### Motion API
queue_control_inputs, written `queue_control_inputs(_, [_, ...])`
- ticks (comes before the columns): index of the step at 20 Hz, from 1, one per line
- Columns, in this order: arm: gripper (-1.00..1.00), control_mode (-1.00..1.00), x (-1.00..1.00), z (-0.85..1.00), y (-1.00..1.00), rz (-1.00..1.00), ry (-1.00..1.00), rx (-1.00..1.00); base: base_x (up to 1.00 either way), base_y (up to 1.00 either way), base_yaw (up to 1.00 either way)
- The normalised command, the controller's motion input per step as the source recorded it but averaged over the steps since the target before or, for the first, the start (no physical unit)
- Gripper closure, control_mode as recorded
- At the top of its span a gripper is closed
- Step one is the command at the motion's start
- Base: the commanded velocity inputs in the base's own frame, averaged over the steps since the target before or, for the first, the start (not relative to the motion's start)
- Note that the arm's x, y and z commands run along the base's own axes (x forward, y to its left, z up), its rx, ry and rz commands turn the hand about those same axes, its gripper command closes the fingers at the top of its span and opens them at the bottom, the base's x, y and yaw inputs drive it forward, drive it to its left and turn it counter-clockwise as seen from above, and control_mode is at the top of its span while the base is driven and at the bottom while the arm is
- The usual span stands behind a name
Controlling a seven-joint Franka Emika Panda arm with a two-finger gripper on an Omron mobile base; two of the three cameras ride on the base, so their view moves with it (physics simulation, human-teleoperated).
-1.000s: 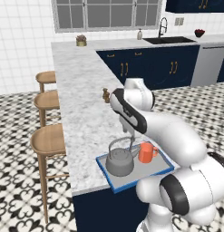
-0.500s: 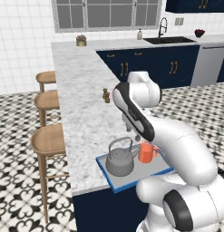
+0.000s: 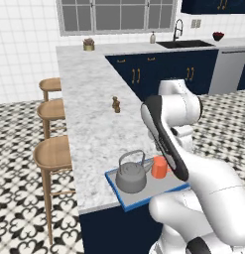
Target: Pick the kettle from the counter and place it on the tray. Then pick the mug from the cabinet and place it on the tray. Then close the cabinet doors.
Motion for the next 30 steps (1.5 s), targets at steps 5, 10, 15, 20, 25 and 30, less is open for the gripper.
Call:
queue_control_inputs(5, [-1.00,-1.00,-0.67,0.17,-0.36,0.27,0.00,-0.16,0.00,0.00,0.00])
queue_control_inputs(10, [-1.00,-1.00,-0.62,0.03,-0.26,0.32,0.00,-0.16,0.00,0.00,0.00])
queue_control_inputs(15, [-1.00,-1.00,-0.39,0.06,-0.42,0.47,0.00,-0.01,0.00,0.00,0.00])
queue_control_inputs(20, [-1.00,-1.00,0.00,0.02,-0.04,0.15,0.01,0.01,0.00,0.00,0.00])
queue_control_inputs(25, [-1.00,1.00,-0.12,-0.01,0.00,-0.02,-0.04,0.00,-0.14,0.02,-0.04])
queue_control_inputs(30, [-1.00,1.00,0.00,0.00,0.00,0.00,0.00,0.00,-0.79,0.15,-0.50])
